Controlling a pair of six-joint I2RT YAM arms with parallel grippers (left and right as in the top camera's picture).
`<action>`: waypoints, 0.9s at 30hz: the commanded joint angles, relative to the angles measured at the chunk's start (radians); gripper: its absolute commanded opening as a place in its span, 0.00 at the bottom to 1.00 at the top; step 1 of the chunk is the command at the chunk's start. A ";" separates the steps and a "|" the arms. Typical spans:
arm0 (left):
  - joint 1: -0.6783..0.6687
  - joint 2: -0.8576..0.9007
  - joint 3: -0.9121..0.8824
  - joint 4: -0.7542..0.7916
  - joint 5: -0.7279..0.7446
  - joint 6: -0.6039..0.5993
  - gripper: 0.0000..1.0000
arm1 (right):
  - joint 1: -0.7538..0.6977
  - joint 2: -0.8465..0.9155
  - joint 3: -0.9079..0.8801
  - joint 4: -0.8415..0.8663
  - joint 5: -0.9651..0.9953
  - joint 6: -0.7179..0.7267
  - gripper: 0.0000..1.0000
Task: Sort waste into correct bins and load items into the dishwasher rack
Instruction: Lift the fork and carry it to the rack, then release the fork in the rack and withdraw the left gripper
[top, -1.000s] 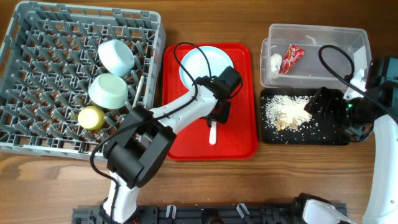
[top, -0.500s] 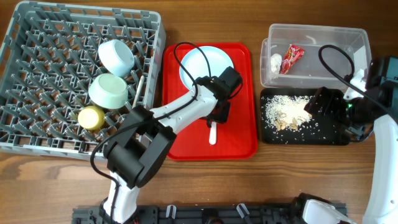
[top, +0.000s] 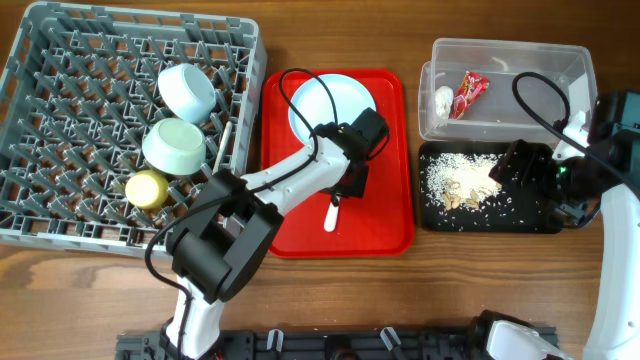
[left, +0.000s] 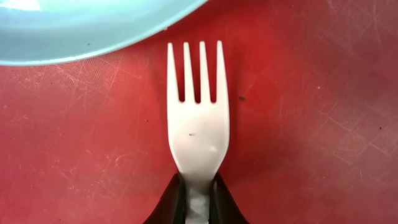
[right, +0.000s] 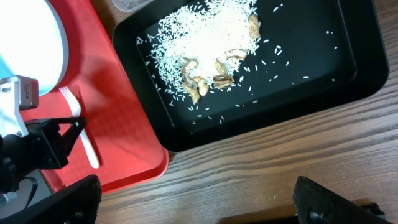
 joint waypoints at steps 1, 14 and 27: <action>-0.006 0.043 -0.029 -0.021 0.026 0.002 0.04 | -0.003 -0.016 0.023 -0.002 -0.009 -0.020 1.00; 0.080 -0.260 0.022 -0.134 -0.114 0.009 0.04 | -0.003 -0.016 0.023 -0.003 -0.009 -0.020 1.00; 0.391 -0.442 0.021 -0.138 -0.186 0.325 0.04 | -0.003 -0.016 0.023 -0.001 -0.009 -0.019 1.00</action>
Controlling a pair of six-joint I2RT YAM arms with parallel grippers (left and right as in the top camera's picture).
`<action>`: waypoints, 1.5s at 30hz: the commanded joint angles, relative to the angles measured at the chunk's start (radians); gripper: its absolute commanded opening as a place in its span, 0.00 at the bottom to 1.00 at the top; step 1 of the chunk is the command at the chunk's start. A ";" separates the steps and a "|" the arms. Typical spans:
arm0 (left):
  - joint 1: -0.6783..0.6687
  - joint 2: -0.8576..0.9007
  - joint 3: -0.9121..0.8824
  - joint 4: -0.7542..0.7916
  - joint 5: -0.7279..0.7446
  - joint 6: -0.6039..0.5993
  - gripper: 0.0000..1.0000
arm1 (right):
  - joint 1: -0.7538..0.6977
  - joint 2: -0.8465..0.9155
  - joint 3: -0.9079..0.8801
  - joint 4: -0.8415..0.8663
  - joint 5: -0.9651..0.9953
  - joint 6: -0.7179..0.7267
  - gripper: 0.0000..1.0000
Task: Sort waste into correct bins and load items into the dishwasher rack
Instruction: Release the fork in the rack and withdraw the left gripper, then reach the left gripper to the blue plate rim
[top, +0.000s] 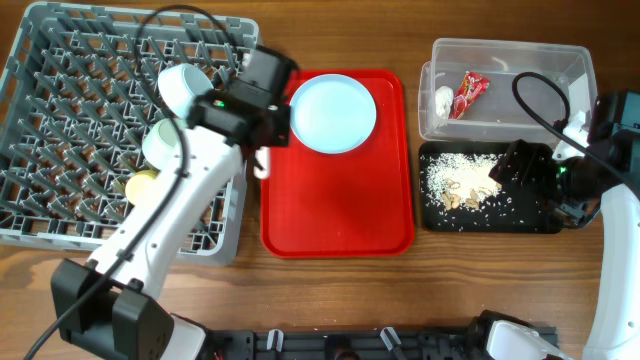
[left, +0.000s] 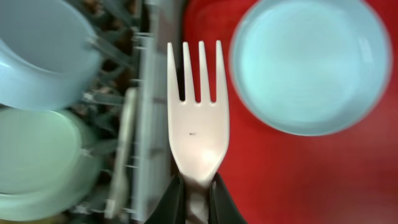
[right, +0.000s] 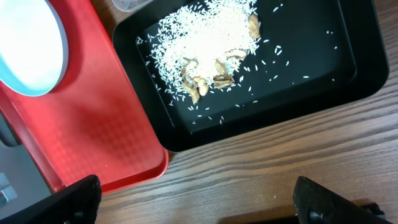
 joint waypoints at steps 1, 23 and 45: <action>0.088 0.018 0.007 0.002 -0.019 0.135 0.04 | -0.003 -0.016 0.023 -0.001 -0.009 -0.019 1.00; 0.226 0.153 0.006 -0.013 -0.019 0.134 0.38 | -0.003 -0.016 0.023 -0.001 -0.009 -0.020 1.00; -0.085 0.180 0.013 0.344 0.425 0.135 0.65 | -0.003 -0.016 0.023 0.009 -0.009 -0.019 1.00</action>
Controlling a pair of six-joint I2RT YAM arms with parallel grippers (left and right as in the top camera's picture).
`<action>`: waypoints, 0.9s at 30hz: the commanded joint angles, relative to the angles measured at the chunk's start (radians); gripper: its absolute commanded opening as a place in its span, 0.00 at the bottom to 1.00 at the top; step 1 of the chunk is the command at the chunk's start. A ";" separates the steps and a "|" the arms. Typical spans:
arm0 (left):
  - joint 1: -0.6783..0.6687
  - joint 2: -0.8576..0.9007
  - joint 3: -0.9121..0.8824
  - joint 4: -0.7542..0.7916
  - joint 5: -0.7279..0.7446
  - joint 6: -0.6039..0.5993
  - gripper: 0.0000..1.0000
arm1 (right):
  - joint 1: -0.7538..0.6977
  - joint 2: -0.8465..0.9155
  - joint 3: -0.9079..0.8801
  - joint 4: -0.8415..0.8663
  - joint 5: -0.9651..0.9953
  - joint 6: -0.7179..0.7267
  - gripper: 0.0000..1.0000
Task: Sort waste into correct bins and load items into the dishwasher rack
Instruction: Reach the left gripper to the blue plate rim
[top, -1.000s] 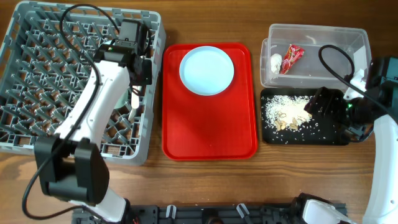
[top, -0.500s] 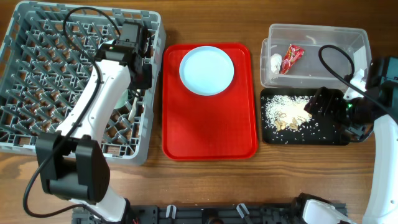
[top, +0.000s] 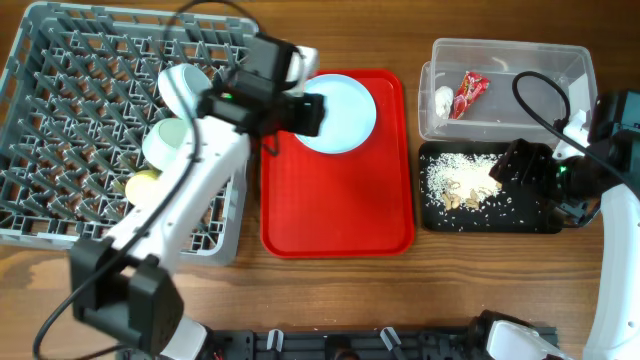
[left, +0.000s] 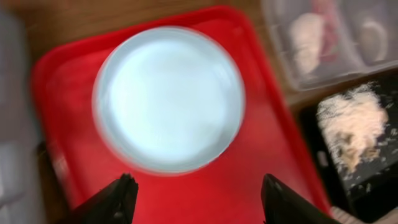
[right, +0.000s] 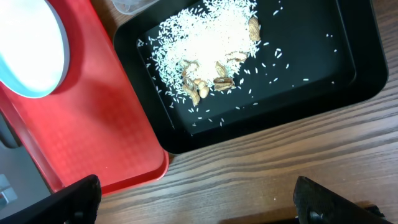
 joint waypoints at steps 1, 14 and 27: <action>-0.064 0.108 0.011 0.084 0.038 0.008 0.65 | -0.003 -0.016 0.023 0.000 -0.010 -0.019 0.99; -0.138 0.397 0.011 0.214 -0.105 0.008 0.61 | -0.003 -0.016 0.023 -0.003 -0.010 -0.019 1.00; -0.151 0.417 0.011 -0.092 -0.104 0.004 0.28 | -0.003 -0.016 0.023 -0.001 -0.009 -0.020 1.00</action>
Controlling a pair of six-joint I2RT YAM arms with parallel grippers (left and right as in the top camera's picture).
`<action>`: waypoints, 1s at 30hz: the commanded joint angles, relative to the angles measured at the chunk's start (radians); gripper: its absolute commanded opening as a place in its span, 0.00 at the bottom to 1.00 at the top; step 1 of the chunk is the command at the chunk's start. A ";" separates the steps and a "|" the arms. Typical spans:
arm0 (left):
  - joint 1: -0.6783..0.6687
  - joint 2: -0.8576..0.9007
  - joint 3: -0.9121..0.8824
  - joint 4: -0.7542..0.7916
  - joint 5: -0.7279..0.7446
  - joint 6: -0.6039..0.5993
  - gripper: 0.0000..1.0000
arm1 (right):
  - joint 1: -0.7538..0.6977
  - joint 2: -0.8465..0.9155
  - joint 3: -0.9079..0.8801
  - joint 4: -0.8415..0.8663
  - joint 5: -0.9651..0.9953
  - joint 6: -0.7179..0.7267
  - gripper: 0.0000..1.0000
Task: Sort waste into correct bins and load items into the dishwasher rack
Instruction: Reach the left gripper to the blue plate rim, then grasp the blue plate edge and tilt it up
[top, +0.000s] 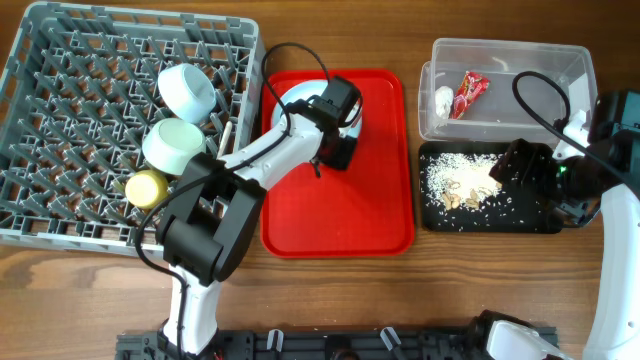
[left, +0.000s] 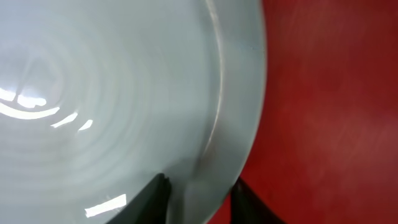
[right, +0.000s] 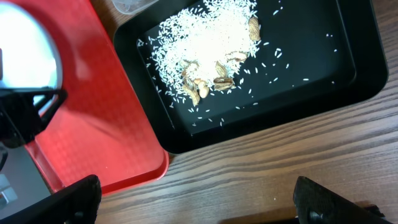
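Note:
A pale blue plate (top: 300, 100) lies at the back of the red tray (top: 340, 215). My left gripper (top: 335, 140) is down at its right rim. In the left wrist view the plate (left: 112, 93) fills the frame, and the left gripper (left: 200, 199) has one finger inside the rim and one outside on the tray, closed in on it. The grey dish rack (top: 60, 120) holds a blue bowl (top: 187, 90), a green bowl (top: 173, 145) and a yellow cup (top: 147, 187). My right gripper (top: 520, 165) hangs open over the black tray (top: 520, 215), holding nothing.
The black tray (right: 311, 50) carries rice and nut pieces (right: 214, 46). Behind it a clear bin (top: 510, 55) holds a red wrapper (top: 470, 92) and white scraps. A pale utensil (top: 228, 133) lies by the rack's right edge. Bare wood runs along the table's front.
My left gripper was wide open above the plate. Now it is low at the plate's right rim with its fingers closed in on that rim. The right arm has not moved.
My left gripper was first shut on a white fork lying on the red tray below the plate. It then held the fork over the rack's right edge. Later it was open and without the fork above the plate, and now it grips the plate's rim.

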 joint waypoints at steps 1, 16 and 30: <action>-0.016 0.022 -0.020 -0.100 -0.009 -0.003 0.28 | -0.003 -0.016 0.023 0.000 -0.009 -0.019 1.00; -0.085 0.022 -0.021 -0.147 -0.104 -0.003 0.19 | -0.003 -0.016 0.023 -0.001 -0.009 -0.020 1.00; -0.090 0.018 -0.018 -0.148 -0.106 -0.003 0.04 | -0.003 -0.016 0.023 -0.001 -0.009 -0.019 1.00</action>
